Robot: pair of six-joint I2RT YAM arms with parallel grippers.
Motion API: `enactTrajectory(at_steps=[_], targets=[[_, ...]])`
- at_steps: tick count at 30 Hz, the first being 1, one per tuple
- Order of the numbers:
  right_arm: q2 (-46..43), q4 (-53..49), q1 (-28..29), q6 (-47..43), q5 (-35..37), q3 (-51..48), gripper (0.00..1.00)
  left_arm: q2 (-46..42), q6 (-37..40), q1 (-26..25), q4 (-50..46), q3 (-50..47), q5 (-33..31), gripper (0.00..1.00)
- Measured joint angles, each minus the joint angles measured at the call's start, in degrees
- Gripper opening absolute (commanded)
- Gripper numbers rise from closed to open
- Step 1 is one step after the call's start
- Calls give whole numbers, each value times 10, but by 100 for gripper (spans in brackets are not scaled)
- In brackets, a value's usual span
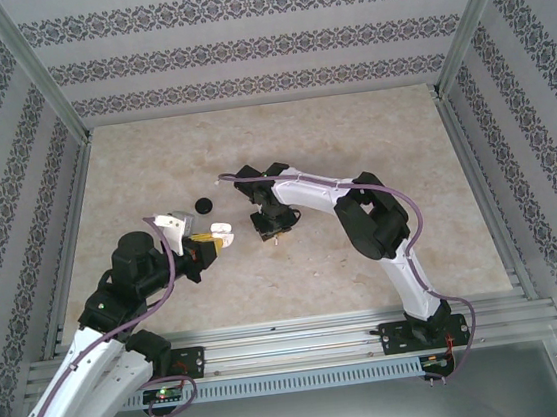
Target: Insert wireless bluetooth earbuds into charging case
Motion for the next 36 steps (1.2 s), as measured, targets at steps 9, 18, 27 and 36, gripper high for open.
enactTrajectory(at_steps=[9,18,27,36], targets=[[0,0,4,0,-2,0,28,6,0,0,0,0,0,0],[0,-7,11,1,-4,0,21,4,0,0,0,0,2,0],[-6,-16,15,0,2,0,28,-11,0,0,0,-3,2,0],[-52,-10,15,23,11,-12,40,-12,0,0,0,-8,2,0]])
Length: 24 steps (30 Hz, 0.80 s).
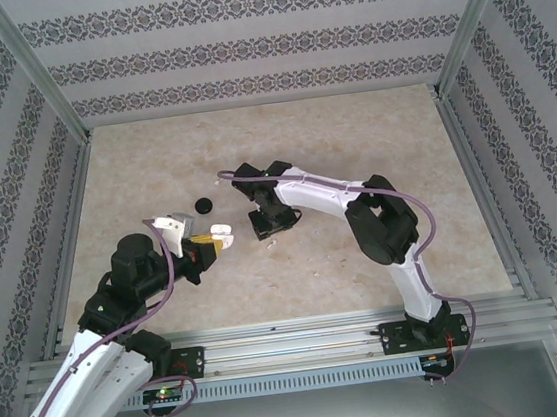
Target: Insert wireless bluetooth earbuds into charging case
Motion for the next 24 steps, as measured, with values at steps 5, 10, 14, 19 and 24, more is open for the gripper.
enactTrajectory(at_steps=[5,10,14,19,24], targets=[[-40,35,0,58,-1,-51,43,-5,0,0,0,-5,0,0],[-82,109,0,144,-23,-154,45,-12,0,0,0,-9,1,0],[-82,141,2,186,-37,-176,45,-12,0,0,-1,-10,5,0],[-74,169,7,209,-50,-166,45,-19,5,0,-6,-10,9,0],[-48,173,8,210,-57,-143,44,-37,9,0,-18,-10,9,0]])
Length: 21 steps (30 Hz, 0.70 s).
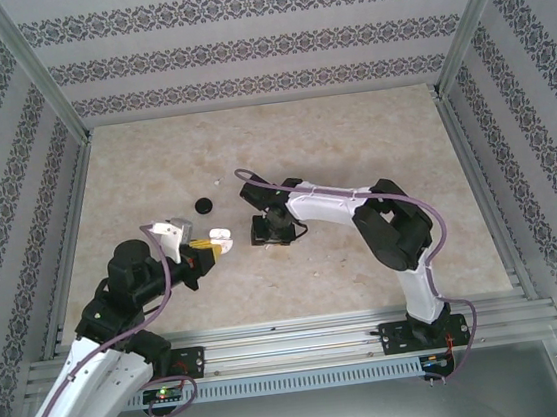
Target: Insert wireless bluetooth earbuds into charging case
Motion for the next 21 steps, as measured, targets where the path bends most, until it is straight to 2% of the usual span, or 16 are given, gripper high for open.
enactTrajectory(at_steps=[10,21], targets=[[30,-17,0,-6,0,42,39,-11,9,0,-12,-4,0,1],[88,-110,12,-71,14,137,38,-2,15,0,-12,-5,0,0]])
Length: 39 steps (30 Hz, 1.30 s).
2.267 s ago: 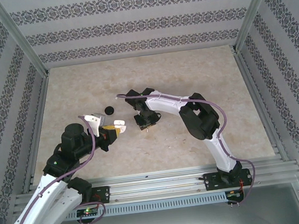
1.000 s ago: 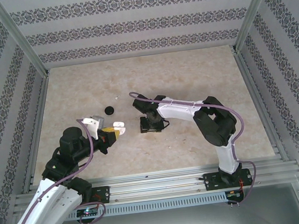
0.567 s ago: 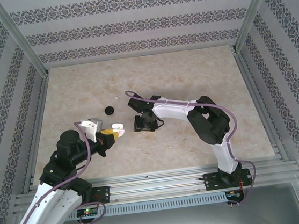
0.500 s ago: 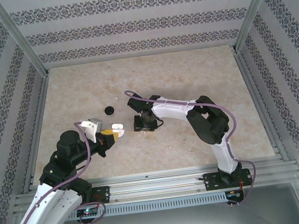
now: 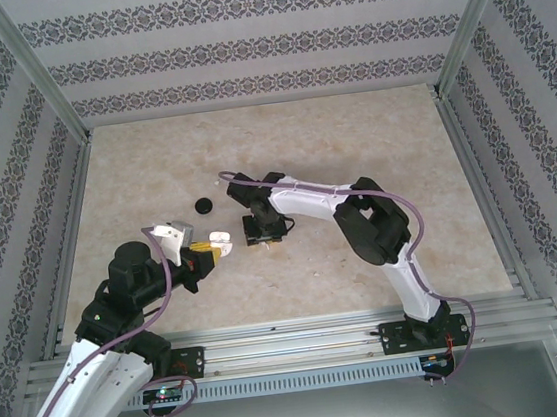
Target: Insert wireless bluetooth earbuds into charging case
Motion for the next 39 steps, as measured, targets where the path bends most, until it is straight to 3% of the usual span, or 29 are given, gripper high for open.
enactTrajectory(at_steps=[16,39], targets=[[29,-103,8,-116,49,88,39,2,0,0,0,0,0,1],[58,-114,8,-118,46,106,37,2,0,0,-1,0,0,1]])
